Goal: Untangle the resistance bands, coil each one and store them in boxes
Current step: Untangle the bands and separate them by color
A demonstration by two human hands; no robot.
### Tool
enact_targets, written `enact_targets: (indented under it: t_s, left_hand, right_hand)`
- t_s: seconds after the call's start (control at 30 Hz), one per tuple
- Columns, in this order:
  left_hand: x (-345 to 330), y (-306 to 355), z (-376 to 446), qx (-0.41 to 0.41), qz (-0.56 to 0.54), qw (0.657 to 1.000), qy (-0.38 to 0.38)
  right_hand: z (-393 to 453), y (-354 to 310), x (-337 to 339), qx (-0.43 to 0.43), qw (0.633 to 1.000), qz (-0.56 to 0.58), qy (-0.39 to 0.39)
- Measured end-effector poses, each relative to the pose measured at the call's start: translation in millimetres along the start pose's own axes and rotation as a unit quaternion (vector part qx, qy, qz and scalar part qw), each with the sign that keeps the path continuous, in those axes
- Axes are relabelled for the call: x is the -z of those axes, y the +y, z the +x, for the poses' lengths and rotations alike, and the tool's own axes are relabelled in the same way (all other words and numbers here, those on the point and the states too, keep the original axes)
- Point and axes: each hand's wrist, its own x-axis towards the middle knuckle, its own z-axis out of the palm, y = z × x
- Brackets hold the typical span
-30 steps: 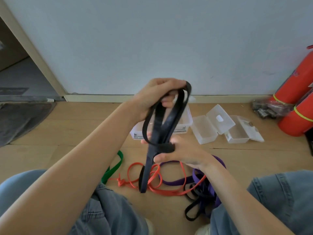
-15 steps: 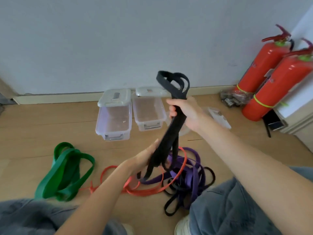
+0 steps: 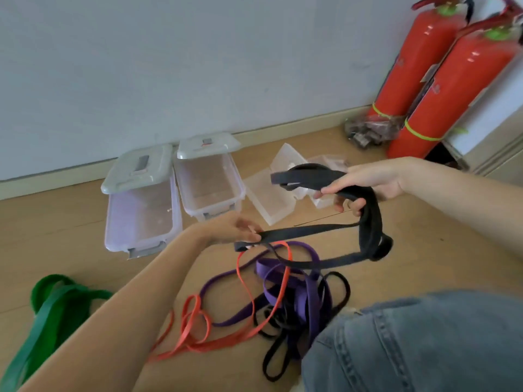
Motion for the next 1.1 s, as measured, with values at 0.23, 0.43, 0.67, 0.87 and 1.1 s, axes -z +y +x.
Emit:
enact_targets:
  t_s: [0.23,0.43,0.67,0.87,1.1]
  left_hand:
    - [-36.9,54.1,121.6,-0.034,0.149,0.98,0.127]
    - [-77.7,175.7,219.2,-0.139,0.072,0.968,0.196]
    - [-129.4,212.5,266.3,-0.222,0.186,0.927,0.24]
    - [-178.1,114.9,275.2,-0.102,0.372,0.922,0.045]
    - [-183.9,62.7,251.2,-0.022,0.376,0.926,-0.015]
  right_hand:
    - [-1.4,61.2,86.4,-0.024,0.99,0.038,0.132]
    - [-9.3,134.6,112.8,-0.048,0.983,0.091,0.151]
    - [-14.2,183.6,147.9,-0.081,0.929,0.144,0.331]
    - [73.7,272.8,94.0,-0.145,0.962,-0.02,0.231]
    - [136.4,307.8,52.7,-0.173,0.891,-0.281,0.311]
